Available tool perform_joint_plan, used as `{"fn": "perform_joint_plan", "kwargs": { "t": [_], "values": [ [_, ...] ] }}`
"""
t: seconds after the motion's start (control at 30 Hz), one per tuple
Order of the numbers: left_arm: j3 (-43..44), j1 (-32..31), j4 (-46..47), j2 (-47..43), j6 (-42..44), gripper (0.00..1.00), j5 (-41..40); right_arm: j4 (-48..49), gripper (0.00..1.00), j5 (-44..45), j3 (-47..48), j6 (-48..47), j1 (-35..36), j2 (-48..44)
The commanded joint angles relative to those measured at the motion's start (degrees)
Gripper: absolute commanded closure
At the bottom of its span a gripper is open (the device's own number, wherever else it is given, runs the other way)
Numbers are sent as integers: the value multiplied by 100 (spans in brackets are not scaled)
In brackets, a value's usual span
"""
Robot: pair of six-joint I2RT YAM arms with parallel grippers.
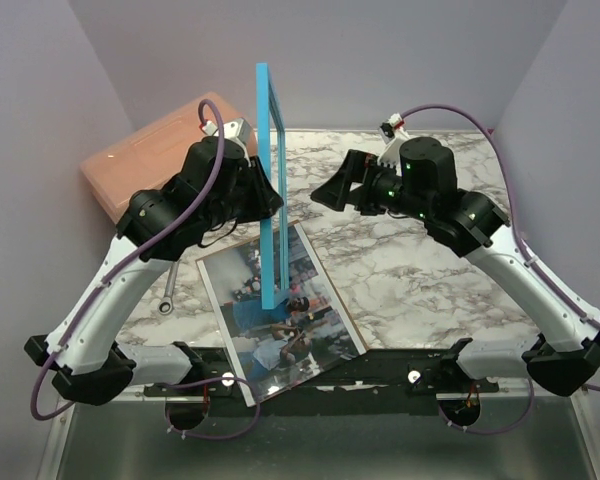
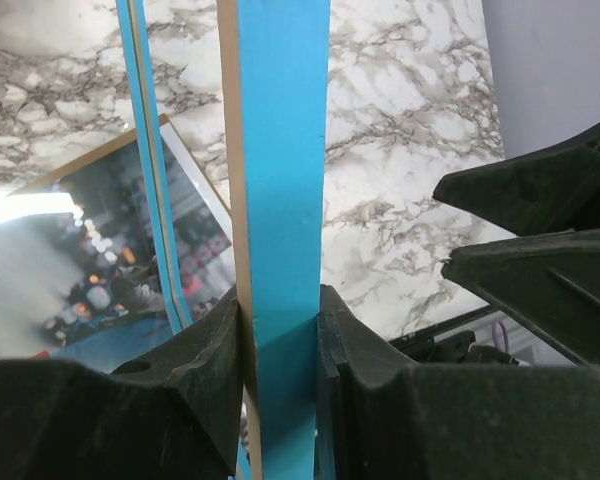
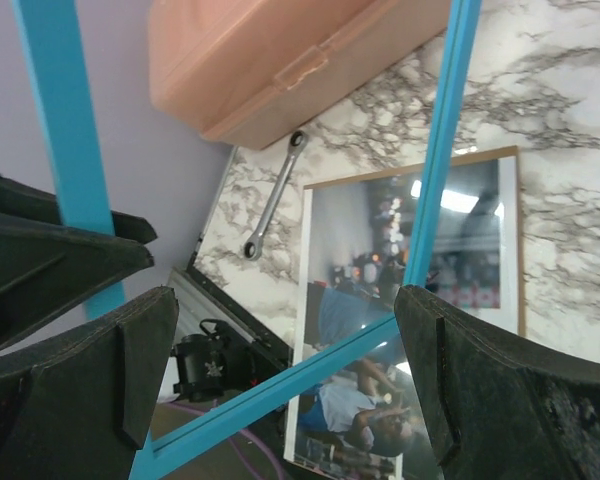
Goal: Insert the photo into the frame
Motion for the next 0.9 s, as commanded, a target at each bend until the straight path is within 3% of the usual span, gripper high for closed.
{"fn": "perform_joint_plan", "kwargs": {
  "t": [0.0,0.43,0.87],
  "values": [
    [-413,-52,-781,540,251,82,-49,-197,0,-436,-326,37,-438,0],
    [-949,-47,-54,1402,477,80,24,50,0,-1177,-1060,17,-1299,-26],
    [-583,105,184,2190,626,78,456,220,0,-1551,-1541,-37,-1825,-68]
  ]
}}
